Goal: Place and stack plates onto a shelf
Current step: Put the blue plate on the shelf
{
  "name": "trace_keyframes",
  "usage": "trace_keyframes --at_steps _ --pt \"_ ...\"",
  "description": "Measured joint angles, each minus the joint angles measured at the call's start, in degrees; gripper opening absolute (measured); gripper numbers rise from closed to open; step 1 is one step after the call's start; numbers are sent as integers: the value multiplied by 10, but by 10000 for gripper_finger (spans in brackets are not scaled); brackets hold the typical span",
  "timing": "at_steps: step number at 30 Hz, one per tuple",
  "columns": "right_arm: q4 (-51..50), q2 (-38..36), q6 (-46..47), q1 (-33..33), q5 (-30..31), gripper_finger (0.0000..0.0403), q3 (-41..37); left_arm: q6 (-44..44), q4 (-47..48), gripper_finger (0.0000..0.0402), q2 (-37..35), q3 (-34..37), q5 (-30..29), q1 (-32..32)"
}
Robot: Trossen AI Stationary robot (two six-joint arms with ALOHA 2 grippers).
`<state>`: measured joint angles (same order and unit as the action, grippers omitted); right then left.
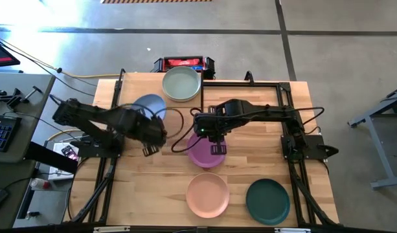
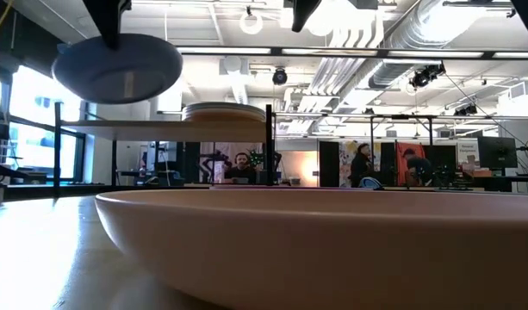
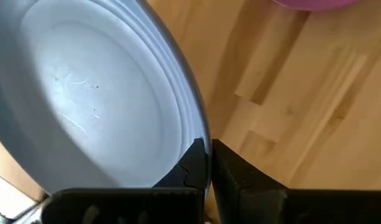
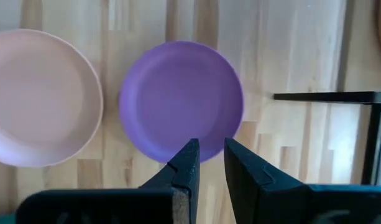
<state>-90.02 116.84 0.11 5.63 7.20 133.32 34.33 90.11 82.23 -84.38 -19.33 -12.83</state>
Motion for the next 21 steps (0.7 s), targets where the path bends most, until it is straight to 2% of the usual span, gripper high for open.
trace_keyframes --at_steps 13,21 --pt "0 0 -6 -32 6 51 0 -264 -1 1 -45 0 -11 175" --pt "0 0 -36 -49 7 51 0 -357 -1 1 -43 5 12 272"
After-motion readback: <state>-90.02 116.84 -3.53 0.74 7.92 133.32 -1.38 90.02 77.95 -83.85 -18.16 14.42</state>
